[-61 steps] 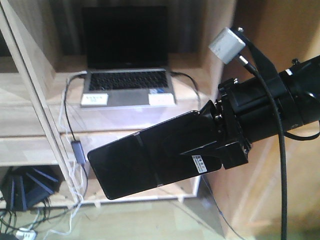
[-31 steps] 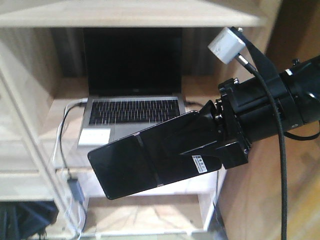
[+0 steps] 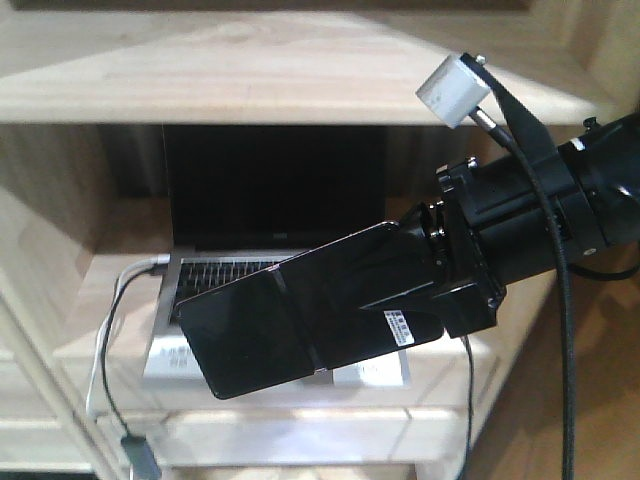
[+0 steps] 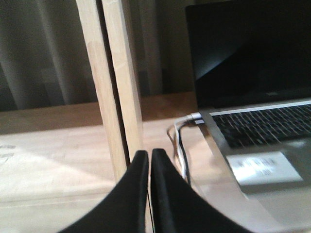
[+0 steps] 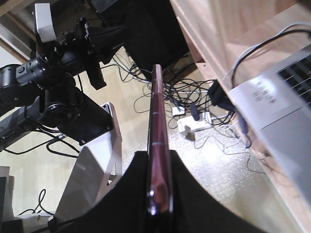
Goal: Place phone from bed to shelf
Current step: 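Drive the base up to the wooden shelf with the laptop, then raise the right gripper with the phone above the upper shelf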
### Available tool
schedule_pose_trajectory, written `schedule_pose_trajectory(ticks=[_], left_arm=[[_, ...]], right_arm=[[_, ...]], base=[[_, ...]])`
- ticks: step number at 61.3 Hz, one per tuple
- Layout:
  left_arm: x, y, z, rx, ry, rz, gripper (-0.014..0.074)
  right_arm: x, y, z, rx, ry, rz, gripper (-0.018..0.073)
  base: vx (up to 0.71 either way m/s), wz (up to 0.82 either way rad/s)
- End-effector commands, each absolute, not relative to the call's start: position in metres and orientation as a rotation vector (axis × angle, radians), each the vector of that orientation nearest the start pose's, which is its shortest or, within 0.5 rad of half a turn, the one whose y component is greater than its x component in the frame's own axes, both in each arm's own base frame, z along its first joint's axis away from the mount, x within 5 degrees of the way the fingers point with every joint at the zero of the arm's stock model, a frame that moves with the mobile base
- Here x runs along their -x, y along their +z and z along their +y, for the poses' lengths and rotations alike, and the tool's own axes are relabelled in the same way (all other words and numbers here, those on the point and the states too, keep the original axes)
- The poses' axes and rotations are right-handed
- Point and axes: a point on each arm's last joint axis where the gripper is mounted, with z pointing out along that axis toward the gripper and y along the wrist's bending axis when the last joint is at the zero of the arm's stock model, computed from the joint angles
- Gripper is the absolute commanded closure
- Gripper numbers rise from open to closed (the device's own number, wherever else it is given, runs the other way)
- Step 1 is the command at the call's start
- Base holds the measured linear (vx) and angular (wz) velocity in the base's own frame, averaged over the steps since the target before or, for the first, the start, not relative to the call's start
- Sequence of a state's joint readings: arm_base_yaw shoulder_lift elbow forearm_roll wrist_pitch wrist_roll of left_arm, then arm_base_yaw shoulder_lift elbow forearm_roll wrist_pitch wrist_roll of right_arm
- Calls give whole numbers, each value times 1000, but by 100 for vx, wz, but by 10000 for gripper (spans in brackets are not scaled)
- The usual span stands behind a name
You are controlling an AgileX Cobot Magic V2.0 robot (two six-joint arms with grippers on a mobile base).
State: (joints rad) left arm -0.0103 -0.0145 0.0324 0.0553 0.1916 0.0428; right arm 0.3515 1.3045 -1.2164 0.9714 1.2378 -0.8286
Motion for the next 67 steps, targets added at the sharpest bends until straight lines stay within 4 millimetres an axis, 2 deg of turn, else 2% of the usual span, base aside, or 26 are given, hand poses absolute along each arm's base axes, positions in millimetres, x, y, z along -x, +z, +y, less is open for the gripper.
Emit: schedule_pose_trajectory(ticks=[1, 25, 67], left_arm=[[-55, 201, 0, -76, 65, 1583, 596], [-55, 201, 0, -76, 65, 1583, 596], [-55, 201, 0, -76, 65, 1583, 596]], right_arm=[[-191, 398, 151, 1162, 1214, 2003, 560], [-191, 398, 151, 1162, 1214, 2003, 560], [-191, 398, 151, 1162, 1214, 2003, 560]], base=[[21, 3], [13, 3], [1, 0]])
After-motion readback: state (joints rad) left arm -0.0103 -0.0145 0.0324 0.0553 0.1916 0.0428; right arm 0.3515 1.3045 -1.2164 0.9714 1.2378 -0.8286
